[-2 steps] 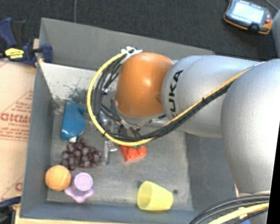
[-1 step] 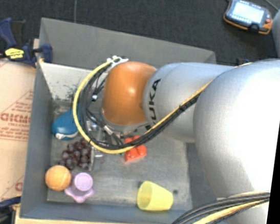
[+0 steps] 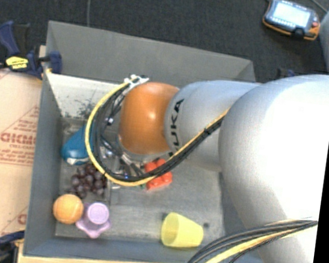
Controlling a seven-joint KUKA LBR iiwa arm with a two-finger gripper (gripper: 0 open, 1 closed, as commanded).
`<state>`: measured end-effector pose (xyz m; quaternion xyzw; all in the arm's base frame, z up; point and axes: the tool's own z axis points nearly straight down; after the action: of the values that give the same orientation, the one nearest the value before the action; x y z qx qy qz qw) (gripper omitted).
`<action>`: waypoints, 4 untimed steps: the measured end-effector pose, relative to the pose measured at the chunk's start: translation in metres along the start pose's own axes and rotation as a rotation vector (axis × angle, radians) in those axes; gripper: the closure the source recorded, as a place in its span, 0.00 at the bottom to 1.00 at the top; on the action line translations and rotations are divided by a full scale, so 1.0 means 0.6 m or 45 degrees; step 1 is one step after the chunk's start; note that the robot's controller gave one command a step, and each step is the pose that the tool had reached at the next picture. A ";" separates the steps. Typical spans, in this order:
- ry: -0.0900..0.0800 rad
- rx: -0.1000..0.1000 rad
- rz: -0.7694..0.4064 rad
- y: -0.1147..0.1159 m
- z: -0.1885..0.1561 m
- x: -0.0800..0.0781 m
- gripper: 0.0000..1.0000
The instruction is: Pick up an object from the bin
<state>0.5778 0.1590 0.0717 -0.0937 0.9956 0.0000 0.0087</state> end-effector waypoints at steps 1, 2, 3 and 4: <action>-0.007 -0.006 0.177 0.000 -0.006 0.002 1.00; -0.006 -0.006 0.177 0.000 -0.006 0.002 1.00; -0.010 -0.006 0.178 -0.001 -0.010 0.002 1.00; 0.003 -0.005 0.178 -0.001 -0.052 0.006 1.00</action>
Offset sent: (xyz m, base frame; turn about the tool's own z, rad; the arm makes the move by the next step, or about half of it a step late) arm 0.0000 0.0000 0.0000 0.0000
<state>0.5740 0.1575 0.1027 -0.0240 0.9997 0.0024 0.0073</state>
